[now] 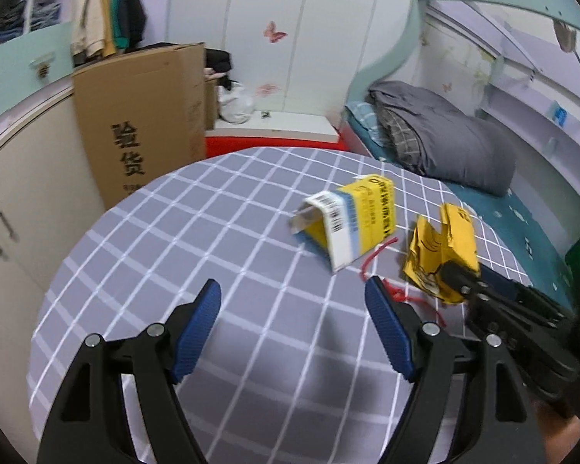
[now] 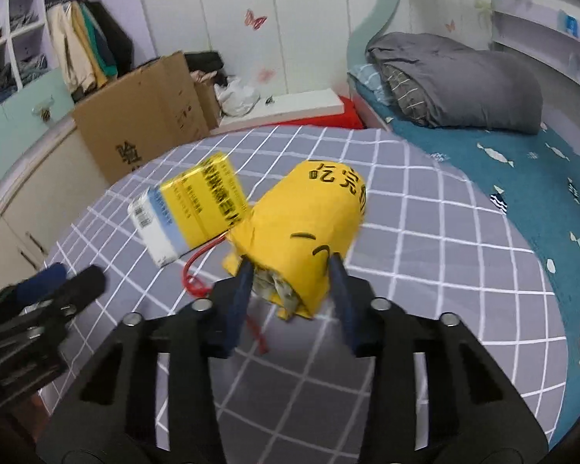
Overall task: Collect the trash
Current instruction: 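Grasp the yellow-white box with the left gripper while the right grasps the yellow crumpled package, then carry the yellow box and yellow package over the bucket and open the right gripper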
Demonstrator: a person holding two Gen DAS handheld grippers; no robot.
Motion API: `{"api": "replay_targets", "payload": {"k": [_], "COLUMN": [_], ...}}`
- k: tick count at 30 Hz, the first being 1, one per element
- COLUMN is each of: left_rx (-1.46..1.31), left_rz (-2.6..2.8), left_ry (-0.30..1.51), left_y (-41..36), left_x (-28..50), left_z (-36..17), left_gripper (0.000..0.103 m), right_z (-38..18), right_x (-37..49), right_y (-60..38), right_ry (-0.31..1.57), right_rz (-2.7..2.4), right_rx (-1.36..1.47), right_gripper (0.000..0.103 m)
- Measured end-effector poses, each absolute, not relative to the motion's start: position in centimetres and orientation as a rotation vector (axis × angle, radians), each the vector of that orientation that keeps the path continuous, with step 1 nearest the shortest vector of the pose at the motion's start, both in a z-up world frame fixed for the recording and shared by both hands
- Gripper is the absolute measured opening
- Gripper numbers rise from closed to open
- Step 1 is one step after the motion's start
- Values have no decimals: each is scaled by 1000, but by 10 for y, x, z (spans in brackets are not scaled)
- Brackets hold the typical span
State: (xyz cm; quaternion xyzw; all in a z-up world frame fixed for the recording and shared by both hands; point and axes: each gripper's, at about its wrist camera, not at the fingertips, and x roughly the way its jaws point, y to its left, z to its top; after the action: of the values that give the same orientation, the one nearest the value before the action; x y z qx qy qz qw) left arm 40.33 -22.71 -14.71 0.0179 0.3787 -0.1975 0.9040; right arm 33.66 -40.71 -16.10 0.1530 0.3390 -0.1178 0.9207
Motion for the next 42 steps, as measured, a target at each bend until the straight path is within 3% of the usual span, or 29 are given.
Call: {"api": "replay_targets", "payload": {"k": [6,11,12,14,18,20,32,42], "left_rx": [51,31,29,22,-16,-31,-113,-200], "left_rz": [-422,-450,-454,-463,-529,-538,-528,-456], "left_ry": [777,786,788,811,844,821,773,727], "left_y": [-257,-271,-272,-275,-277,-274,-201,-94], "left_x": [430,447,449,455,459,455,417,372], "left_z": [-157,-160,-160,-163,-167,-161,-123,-90], "left_gripper": [75,72,68,44,19,1,1,1], "right_z": [-162,-163,-163,-164,-162,-161,-135,-75], "right_x": [334,334,334,334,333,331,311,303], "right_y": [-421,-424,-425,-426,-426,-424,-399,-284], "right_ry": [680,682,681,682,674,663,600,568], "right_rz": [-221,-202,-200,-196,-188,-185,-78,116], "right_rx": [386,413,417,424,421,414,479,375], "right_gripper": [23,22,22,21,16,15,11,11]}}
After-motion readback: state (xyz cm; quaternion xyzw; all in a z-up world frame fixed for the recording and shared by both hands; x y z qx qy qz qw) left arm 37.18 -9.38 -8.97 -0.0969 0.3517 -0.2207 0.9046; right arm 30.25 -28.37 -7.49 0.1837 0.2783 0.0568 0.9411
